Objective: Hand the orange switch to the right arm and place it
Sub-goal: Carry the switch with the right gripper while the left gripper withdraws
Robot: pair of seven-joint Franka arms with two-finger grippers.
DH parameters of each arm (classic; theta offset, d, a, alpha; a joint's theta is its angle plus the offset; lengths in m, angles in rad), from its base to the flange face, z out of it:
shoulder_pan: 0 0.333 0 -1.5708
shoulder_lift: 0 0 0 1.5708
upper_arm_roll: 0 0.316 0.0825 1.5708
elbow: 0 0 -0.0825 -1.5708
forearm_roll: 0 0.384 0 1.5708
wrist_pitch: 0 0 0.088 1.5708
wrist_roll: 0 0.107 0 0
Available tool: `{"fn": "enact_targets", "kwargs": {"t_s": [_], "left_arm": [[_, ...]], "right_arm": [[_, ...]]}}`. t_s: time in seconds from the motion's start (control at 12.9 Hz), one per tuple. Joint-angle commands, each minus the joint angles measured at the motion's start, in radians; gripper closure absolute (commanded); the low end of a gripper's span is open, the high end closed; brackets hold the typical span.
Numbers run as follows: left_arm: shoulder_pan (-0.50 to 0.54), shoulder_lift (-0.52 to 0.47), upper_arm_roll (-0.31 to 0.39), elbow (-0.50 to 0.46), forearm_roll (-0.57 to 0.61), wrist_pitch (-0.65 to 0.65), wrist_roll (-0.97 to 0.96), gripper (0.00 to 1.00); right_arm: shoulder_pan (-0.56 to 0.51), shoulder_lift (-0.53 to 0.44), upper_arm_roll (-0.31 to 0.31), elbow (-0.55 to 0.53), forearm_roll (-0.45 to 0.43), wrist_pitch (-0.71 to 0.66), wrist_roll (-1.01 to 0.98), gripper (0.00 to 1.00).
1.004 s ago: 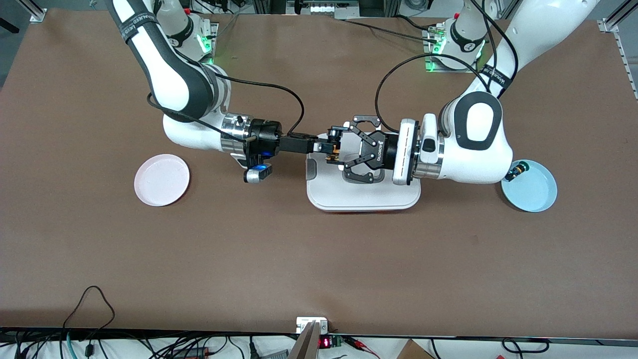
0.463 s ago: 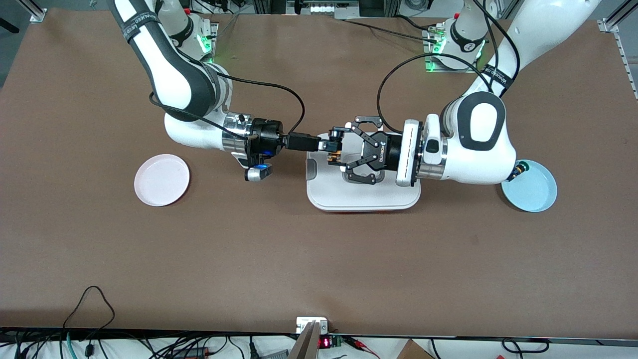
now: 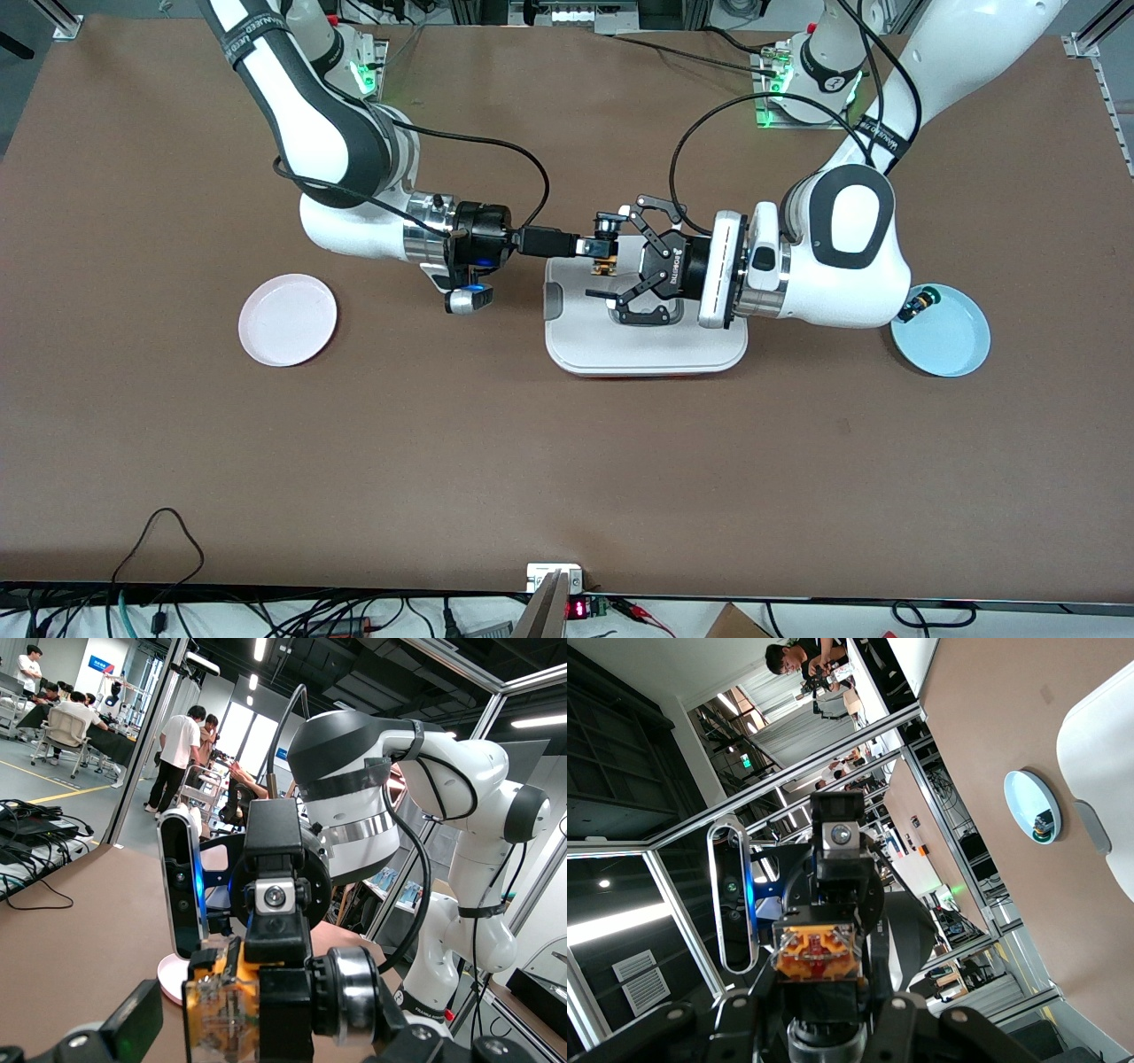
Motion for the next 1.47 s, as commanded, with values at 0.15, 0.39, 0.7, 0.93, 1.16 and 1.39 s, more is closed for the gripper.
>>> {"fn": "enact_targets", "kwargs": {"t_s": [0.15, 0.39, 0.7, 0.93, 1.16, 1.39], "left_arm": [[0.051, -0.008, -0.005, 0.01, 0.001, -0.104, -0.109, 0.0], [0.117, -0.012, -0.01, 0.016, 0.129, -0.217, -0.224, 0.0], [0.171, -0.035, -0.008, 0.062, 0.267, -0.355, -0.411, 0.0], [0.198, -0.037, 0.001, 0.154, 0.455, -0.519, -0.572, 0.0], [0.222, -0.037, -0.002, 0.232, 0.635, -0.659, -0.748, 0.0], [0.223, -0.04, -0.004, 0.271, 0.865, -0.747, -0.902, 0.0]], "right_arm": [[-0.043, -0.023, 0.009, -0.01, -0.015, -0.01, -0.026, 0.78], [-0.059, -0.04, 0.009, -0.02, -0.025, -0.021, -0.023, 0.78], [-0.075, -0.084, 0.009, -0.075, -0.032, -0.04, -0.023, 0.78], [-0.131, -0.104, 0.009, -0.092, -0.182, -0.155, -0.017, 0.79], [-0.2, -0.116, 0.009, -0.086, -0.462, -0.29, -0.024, 0.79], [-0.267, -0.122, 0.009, -0.061, -0.719, -0.428, -0.055, 0.79]]}}
